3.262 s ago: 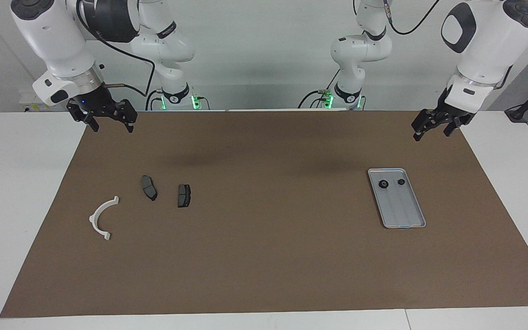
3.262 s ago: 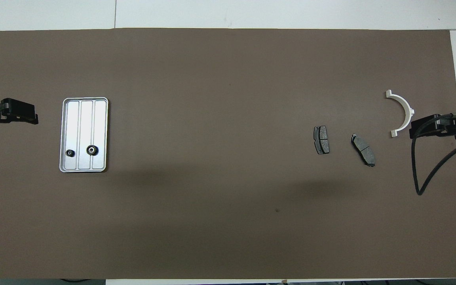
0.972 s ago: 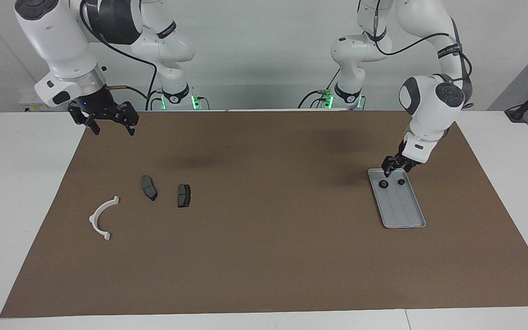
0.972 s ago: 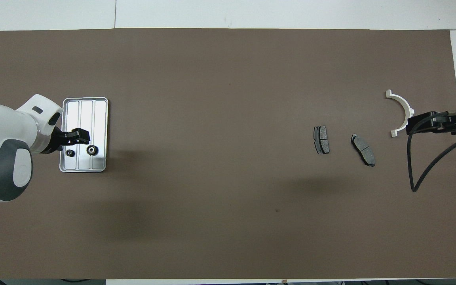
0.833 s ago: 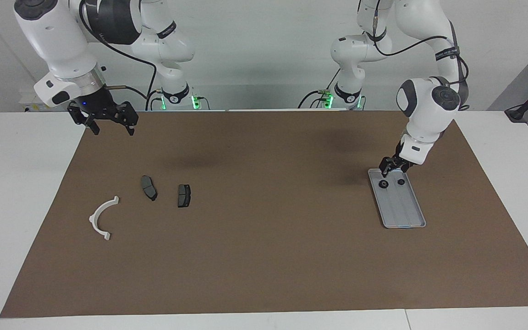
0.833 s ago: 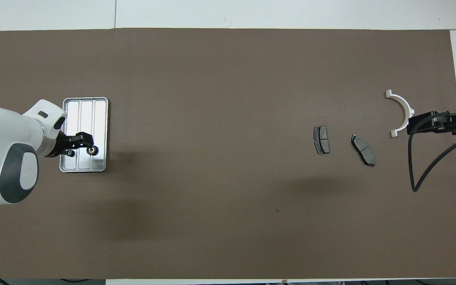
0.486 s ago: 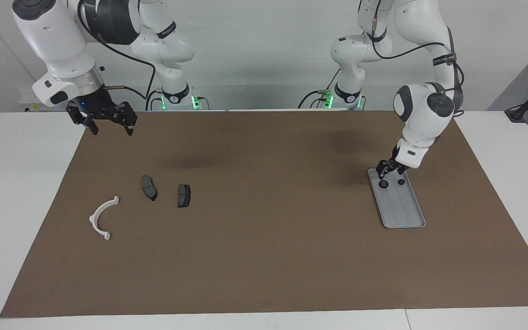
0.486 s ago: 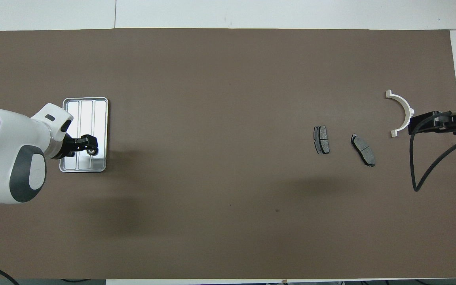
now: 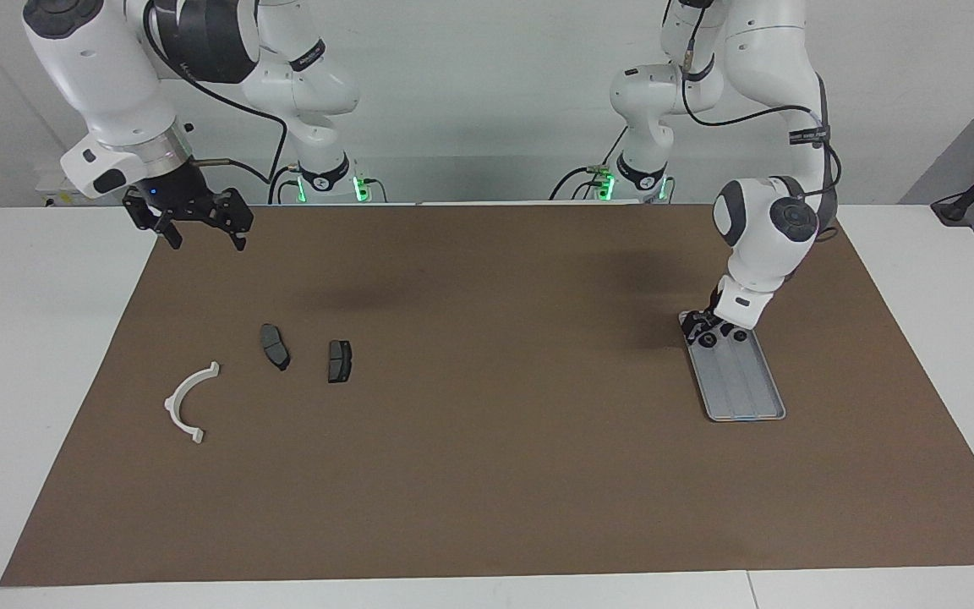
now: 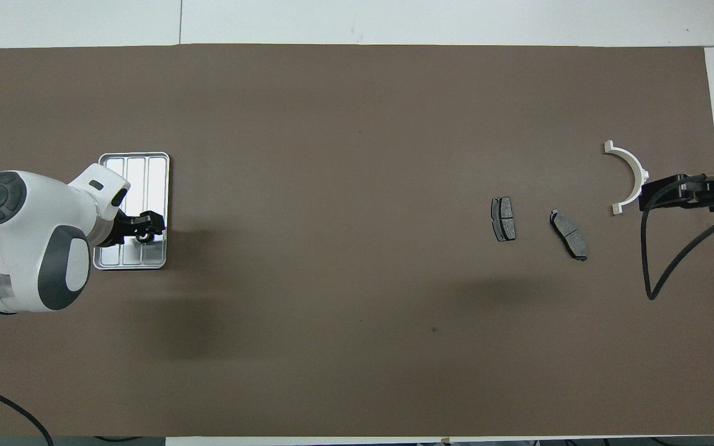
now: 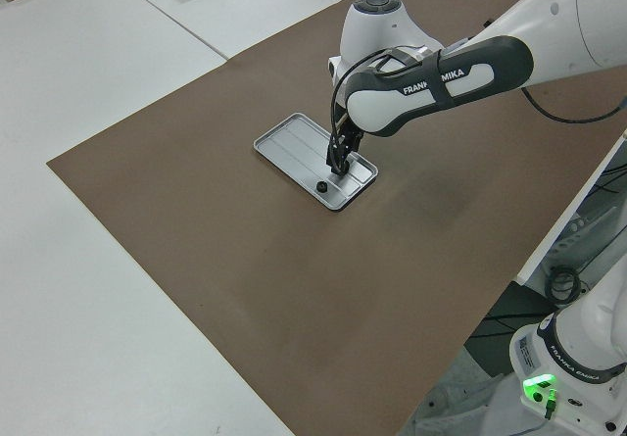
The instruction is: Place bearing gear from tray to pile
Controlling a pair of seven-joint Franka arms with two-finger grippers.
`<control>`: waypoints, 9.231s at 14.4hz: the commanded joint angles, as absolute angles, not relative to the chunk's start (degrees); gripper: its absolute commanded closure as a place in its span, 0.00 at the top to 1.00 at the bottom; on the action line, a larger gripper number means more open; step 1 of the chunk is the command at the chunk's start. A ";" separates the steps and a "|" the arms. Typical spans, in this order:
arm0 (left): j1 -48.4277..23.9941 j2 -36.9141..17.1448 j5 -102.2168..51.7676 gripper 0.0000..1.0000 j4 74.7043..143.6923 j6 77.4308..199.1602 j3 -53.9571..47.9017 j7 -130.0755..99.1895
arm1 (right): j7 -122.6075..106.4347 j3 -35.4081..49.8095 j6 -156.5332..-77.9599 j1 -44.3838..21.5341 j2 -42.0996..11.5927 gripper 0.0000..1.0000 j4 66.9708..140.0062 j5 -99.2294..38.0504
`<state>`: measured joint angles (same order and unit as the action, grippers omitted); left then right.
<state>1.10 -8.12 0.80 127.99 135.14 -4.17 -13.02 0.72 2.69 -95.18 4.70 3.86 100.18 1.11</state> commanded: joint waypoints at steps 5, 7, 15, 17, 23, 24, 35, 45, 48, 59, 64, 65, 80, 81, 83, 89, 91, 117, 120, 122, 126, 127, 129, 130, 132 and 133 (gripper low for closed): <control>1.23 -8.00 0.79 0.73 128.58 136.58 -3.69 -11.95 | -0.09 2.99 -95.27 5.36 5.36 1.00 102.13 0.26; 1.32 -8.96 0.79 0.73 128.58 137.72 -3.60 -11.78 | -0.09 2.99 -95.27 5.01 5.54 1.00 102.56 0.35; 1.41 -9.14 0.79 0.68 128.58 137.81 -3.60 -11.16 | -0.09 2.99 -93.87 4.83 5.98 1.00 103.01 0.26; 1.41 -9.05 0.79 0.67 128.67 137.73 -3.60 -10.99 | 0.09 2.99 -93.95 4.75 6.15 1.00 103.18 0.35; 1.76 -9.05 0.79 0.53 128.67 137.20 -3.60 -10.55 | -0.08 3.43 -94.22 4.66 6.06 1.00 103.10 0.26; 1.84 -9.05 0.79 0.46 128.67 137.20 -3.60 -10.46 | -0.17 3.34 -94.22 4.75 6.06 1.00 103.10 0.26; -8.32 -10.37 -0.09 0.16 112.07 123.50 -3.69 -27.82 | -0.17 3.34 -95.27 5.10 6.06 1.00 103.10 0.18; -33.72 -23.42 0.96 0.16 96.11 122.52 -3.17 -64.73 | -2.72 3.25 -95.36 5.54 5.98 1.00 103.18 0.18; -35.68 -29.44 2.02 0.16 89.65 124.01 -3.25 -68.73 | -2.81 3.25 -96.59 5.54 5.80 1.00 103.18 0.18; -38.14 -33.22 4.57 0.16 91.67 125.07 -2.64 -71.98 | -2.55 3.16 -97.73 5.54 6.15 1.00 105.21 0.09; -37.88 -32.96 5.27 0.44 92.37 124.98 -2.55 -74.96 | -2.64 3.08 -97.82 5.54 6.24 1.00 105.29 0.09; -37.79 -32.96 5.27 0.73 92.37 124.63 -2.55 -75.14 | -2.72 3.08 -97.91 5.54 6.15 1.00 105.29 0.17; -19.71 -9.93 4.75 1.00 109.24 115.31 -1.85 -44.87 | 1.21 4.39 -99.94 0.64 -12.71 1.00 87.75 1.05; -17.69 -9.76 4.75 1.00 109.68 115.14 -1.85 -40.13 | 3.23 4.39 -98.28 -1.73 -16.49 1.00 82.76 1.40; -14.34 -9.67 4.75 0.99 109.86 114.87 -1.85 -32.64 | 7.10 3.96 -95.55 -6.31 -23.87 0.99 72.30 1.93; -4.14 -8.09 4.75 0.88 115.47 119.43 -1.85 -15.58 | 30.12 4.39 -93.69 -22.48 -31.46 0.99 63.19 5.27; -1.60 -7.39 4.75 0.85 118.46 122.94 -1.85 -13.02 | 32.59 4.40 -93.69 -26.09 -31.29 0.99 63.46 3.62; 5.36 -7.29 4.75 0.69 127.62 132.89 -1.85 -7.56 | 35.24 5.27 -121.10 -31.29 -29.97 0.98 90.44 0.79; 5.36 -7.38 4.75 0.62 128.23 133.68 -1.85 -7.56 | 34.72 5.27 -125.32 -30.76 -30.50 0.98 92.63 0.88; 5.54 -7.38 4.75 0.62 128.23 133.59 -1.85 -7.12 | 34.45 5.19 -125.95 -30.59 -31.11 0.98 92.81 0.88; 5.54 -7.56 4.75 0.62 128.32 133.68 -1.85 -7.03 | 34.45 5.19 -126.21 -30.41 -31.11 0.98 92.81 0.88; 5.54 -7.73 4.75 0.62 128.32 133.86 -1.85 -7.03 | 34.54 5.19 -126.65 -30.41 -31.29 0.98 92.81 0.88; 5.54 -8.08 4.75 0.62 128.41 134.82 -1.85 -7.12 | 34.54 5.19 -128.05 -30.41 -32.08 0.98 92.90 0.88; 5.54 -8.09 4.75 0.62 128.67 135.09 -1.85 -7.12 | 34.54 5.19 -128.49 -30.41 -32.34 0.98 92.99 0.88; 5.62 -8.09 4.75 0.62 128.67 135.00 -1.85 -7.03 | 34.54 5.19 -129.11 -30.41 -32.78 0.98 92.99 0.97; 5.62 -8.09 4.75 0.62 128.76 135.00 -1.85 -7.03 | 34.54 5.19 -129.20 -30.41 -32.87 0.98 93.16 0.97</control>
